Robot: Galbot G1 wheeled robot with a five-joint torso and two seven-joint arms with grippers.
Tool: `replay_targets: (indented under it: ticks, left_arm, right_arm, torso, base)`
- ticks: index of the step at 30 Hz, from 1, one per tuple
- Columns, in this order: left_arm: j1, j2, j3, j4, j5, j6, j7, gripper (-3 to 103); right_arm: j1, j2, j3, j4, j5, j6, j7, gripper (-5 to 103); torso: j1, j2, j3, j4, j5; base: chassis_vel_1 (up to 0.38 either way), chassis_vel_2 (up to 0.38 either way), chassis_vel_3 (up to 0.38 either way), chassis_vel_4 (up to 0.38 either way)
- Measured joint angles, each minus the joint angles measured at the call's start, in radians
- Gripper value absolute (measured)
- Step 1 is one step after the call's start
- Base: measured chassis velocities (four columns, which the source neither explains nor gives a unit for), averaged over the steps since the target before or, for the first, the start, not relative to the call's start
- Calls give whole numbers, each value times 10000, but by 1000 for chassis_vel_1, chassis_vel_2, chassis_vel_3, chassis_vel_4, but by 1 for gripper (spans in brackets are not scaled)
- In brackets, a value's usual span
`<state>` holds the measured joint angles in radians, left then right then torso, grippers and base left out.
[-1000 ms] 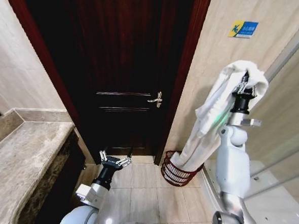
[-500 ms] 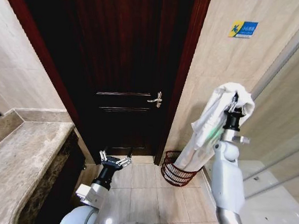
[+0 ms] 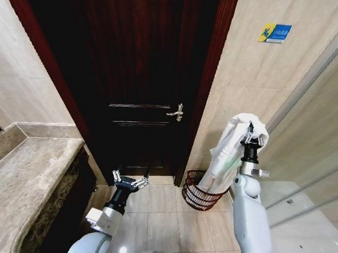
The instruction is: Discard the used towel into the hamper.
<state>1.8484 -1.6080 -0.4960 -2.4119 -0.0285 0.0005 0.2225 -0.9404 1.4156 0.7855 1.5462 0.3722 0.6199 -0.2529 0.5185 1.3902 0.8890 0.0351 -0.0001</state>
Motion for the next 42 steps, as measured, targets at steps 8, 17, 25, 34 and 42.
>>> replay_targets:
  ticks: [8,17,25,34,42]
  left_arm:
    - [1,0,0,0,0,0,0,100]
    - [0,0,0,0,0,0,0,100]
    - [0,0,0,0,0,0,0,100]
    - [0,0,0,0,0,0,0,100]
    - [0,0,0,0,0,0,0,100]
  right_arm:
    - [-152,9,89,58,49,55,-60,9]
    - [-408,42,146,124,113,127,-99,9]
    - [-538,-23,142,145,193,175,-136,9]
    - [-604,-199,64,74,399,240,-244,9]
    - [-920,-115,230,98,433,334,-248,9]
  torso:
    - [-1,1,0,0,1]
    - [4,-1,2,1,1]
    - [2,-2,2,1,-1]
    - [1,-1,1,0,2]
    - [2,-2,1,-1,2]
  base:
    - [-32,29,31,-24]
    - [-108,112,95,-99]
    - [-94,101,98,-99]
    - [-77,81,73,-68]
    - [-106,110,104,-97]
